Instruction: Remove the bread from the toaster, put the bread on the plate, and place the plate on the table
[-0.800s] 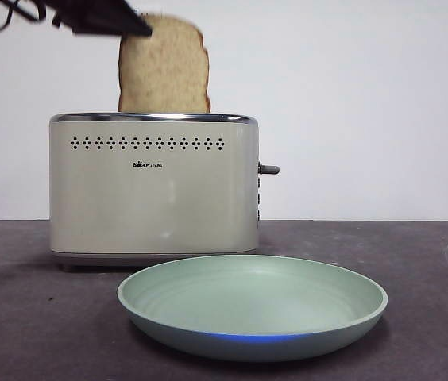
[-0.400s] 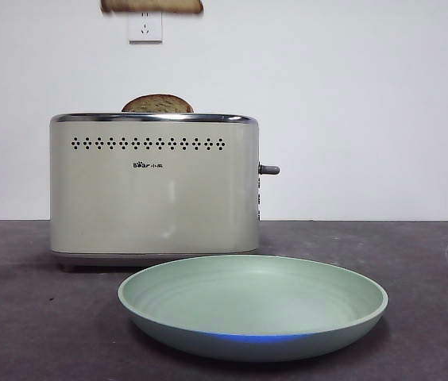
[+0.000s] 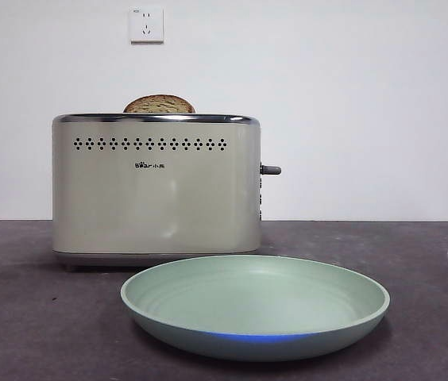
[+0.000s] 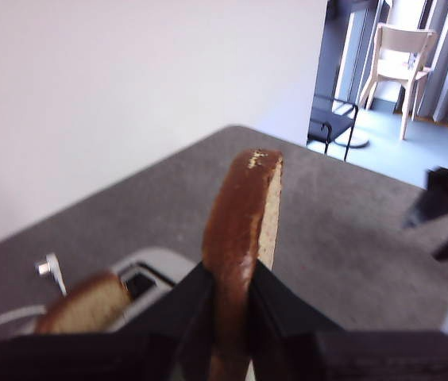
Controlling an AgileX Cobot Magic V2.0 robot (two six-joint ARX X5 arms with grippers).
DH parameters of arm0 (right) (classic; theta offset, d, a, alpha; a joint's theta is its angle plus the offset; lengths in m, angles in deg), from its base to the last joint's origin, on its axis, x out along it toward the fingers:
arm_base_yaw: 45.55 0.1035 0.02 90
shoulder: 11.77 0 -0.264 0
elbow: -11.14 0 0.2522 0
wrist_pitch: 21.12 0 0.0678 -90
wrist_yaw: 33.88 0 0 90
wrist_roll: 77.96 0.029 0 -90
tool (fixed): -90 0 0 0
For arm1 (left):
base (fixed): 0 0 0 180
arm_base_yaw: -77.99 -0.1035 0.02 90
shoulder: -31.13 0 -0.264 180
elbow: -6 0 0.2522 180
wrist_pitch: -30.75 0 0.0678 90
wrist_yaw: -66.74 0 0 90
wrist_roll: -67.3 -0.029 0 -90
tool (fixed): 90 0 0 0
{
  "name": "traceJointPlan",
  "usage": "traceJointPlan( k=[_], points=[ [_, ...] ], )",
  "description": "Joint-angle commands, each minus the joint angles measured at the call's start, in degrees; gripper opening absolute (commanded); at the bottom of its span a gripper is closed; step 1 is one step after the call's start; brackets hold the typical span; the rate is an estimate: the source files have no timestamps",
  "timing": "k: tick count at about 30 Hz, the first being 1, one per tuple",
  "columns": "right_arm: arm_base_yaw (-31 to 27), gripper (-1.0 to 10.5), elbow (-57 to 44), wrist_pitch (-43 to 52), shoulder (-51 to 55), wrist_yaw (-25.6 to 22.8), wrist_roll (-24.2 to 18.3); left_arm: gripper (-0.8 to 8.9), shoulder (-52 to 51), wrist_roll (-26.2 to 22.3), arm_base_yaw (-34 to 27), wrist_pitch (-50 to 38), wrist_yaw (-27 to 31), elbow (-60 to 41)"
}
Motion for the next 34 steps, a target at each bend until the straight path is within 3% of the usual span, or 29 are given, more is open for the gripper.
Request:
traceJointPlan(
  k=[1,7,15,20,34],
  points=[
    [0.09,5.6,0.20,0.96,-1.60,0.09,0.61,-0.07,-1.90,-0.66,0.42,4.92,1.73,-0.07],
    [0.11,5.6,0.20,3.04,-5.81,0.09,0.68,-0.06,-5.60,-2.95,0.42,13.81,1.95,-1.53],
    [0.17,5.6,0.20,3.34,-12.92,0.07,0.81,-0.06,-14.60,0.00,0.42,12.66,1.81,-15.98],
    [2.34,4.7,0.17,3.34,-19.65,0.07,0.81,-0.07,-19.28,1.46,0.42,11.72,1.44,-24.83],
    [10.19,4.7,0.17,8.96,-40.52,-0.39,1.29,-0.08,-21.18,1.88,0.42,11.54,-1.51,-28.17]
  ],
)
